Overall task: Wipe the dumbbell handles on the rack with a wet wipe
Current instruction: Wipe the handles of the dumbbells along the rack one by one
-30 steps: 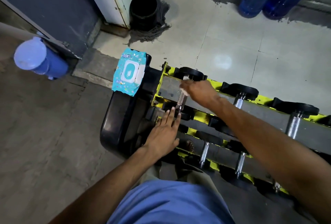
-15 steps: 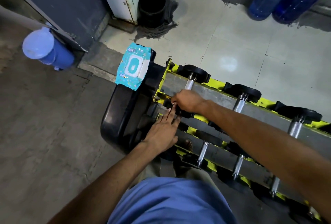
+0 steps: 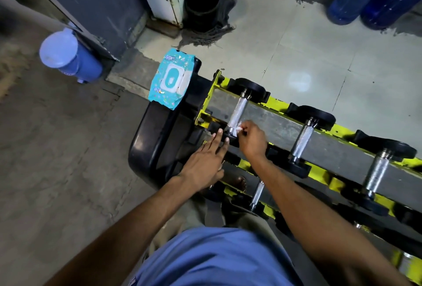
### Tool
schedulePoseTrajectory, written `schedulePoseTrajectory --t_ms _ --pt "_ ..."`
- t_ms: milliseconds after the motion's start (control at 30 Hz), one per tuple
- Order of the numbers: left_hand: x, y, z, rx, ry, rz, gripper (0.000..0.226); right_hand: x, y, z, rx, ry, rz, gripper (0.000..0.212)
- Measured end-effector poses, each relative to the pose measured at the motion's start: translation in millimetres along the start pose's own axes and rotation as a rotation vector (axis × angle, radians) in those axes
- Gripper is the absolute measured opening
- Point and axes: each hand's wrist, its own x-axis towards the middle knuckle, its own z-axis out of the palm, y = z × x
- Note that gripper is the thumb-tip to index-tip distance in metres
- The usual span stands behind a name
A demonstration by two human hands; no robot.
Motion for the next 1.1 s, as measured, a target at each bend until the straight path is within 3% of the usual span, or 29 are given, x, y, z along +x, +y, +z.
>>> schedulePoseTrajectory --t_ms 133,200,267,400,467,533,667,867,1000,1100 --pt "1.0 -1.2 -6.4 -0.001 -0.005 0.004 0.094 35.1 -6.1 12.6 0.569 0.019 0.388 0.020" --pt "0.6 -1.1 -7.6 -0.001 -0.014 0.018 0.095 31.4 -3.6 17.7 0.678 0.034 0.416 0.014" --pt "-0.4 -1.0 -7.6 0.007 -0.017 0.038 0.096 29.3 -1.5 16.5 0.725 0.004 0.423 0.019" --pt "1.6 -7.1 -13.1 0.034 -0.043 0.078 0.097 75.1 -18.2 -6.3 0.946 0.107 0.536 0.030" --pt "2.1 -11.3 -15.9 0.039 -0.046 0.093 0.097 85.7 -24.5 -11.7 1.025 0.109 0.571 0.023" --pt "1.2 -14.1 -16.5 0.047 -0.058 0.116 0.098 80.8 -23.9 -9.5 1.122 -0.020 0.605 0.002" --pt "3.4 -18.3 -17.7 0.080 -0.057 0.162 0.100 83.3 -35.1 -13.1 1.420 -0.218 0.675 0.028" --pt "7.0 -18.8 -21.3 0.140 -0.089 0.168 0.089 74.7 -37.5 -6.5 1.538 -0.173 0.662 0.033" --pt "12.0 -20.0 -20.0 0.192 -0.118 0.140 0.094 79.5 -47.4 -9.8 1.535 -0.129 0.690 0.032" --pt "10.9 -22.2 -19.1 0.221 -0.132 0.166 0.095 77.9 -52.3 -4.4 1.438 0.118 0.702 0.023"
